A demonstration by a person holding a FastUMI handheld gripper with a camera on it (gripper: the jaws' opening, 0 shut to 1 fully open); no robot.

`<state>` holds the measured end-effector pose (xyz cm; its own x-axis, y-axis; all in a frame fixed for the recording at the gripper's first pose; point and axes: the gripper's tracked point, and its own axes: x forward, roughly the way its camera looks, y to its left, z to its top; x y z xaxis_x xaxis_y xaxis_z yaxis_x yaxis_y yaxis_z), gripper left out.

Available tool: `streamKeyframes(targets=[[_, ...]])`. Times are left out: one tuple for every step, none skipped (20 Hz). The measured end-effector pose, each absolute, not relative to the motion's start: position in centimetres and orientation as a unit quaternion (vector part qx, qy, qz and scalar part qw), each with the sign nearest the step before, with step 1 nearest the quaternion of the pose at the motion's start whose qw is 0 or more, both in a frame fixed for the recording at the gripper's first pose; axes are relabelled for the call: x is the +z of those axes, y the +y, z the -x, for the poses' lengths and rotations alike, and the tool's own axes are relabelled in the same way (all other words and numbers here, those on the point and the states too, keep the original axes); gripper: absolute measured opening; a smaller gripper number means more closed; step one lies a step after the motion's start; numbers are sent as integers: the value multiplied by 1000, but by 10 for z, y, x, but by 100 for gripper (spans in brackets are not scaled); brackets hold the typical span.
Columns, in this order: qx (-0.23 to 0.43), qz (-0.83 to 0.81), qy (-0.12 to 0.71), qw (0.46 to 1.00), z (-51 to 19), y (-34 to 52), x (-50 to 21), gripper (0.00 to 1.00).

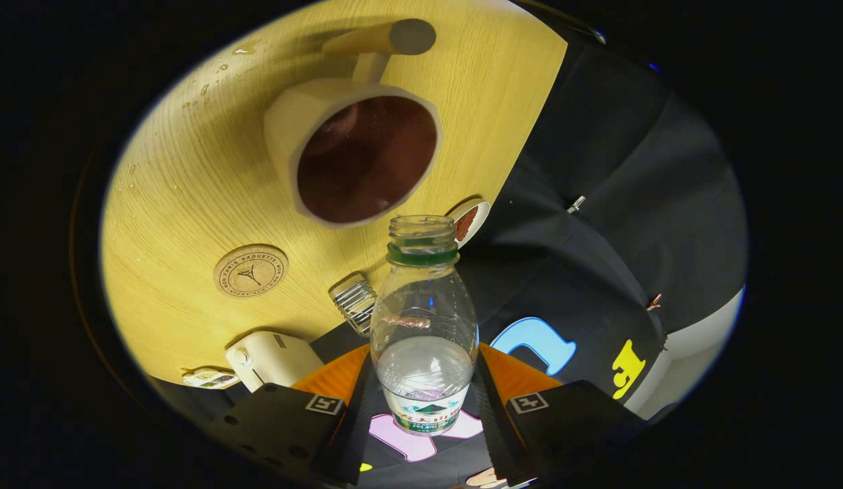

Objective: Take the bottle from table, then pour the juice into the cup, finally place the bottle on the coaster

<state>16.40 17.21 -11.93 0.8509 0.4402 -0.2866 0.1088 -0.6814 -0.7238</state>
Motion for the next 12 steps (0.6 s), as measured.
streamKeyframes(targets=[[225, 888, -153, 372, -162, 171, -120, 73], [225, 885, -151, 378, -160, 170, -120, 73], [224, 883, -146, 386, -158, 167, -121, 73], [222, 880, -139, 396, -158, 163, -121, 73], [220, 875, -130, 412, -157, 159, -122, 73], [217, 869, -119, 429, -156, 155, -122, 73], [214, 860, -106, 450, -154, 150, -121, 73], [210, 850, -94, 474, -153, 146, -119, 73], [207, 837, -84, 499, -151, 142, -117, 73], [202, 823, -74, 525, -149, 141, -114, 73], [197, 807, -62, 553, -147, 139, -109, 73], [193, 789, -48, 582, -145, 135, -105, 73]])
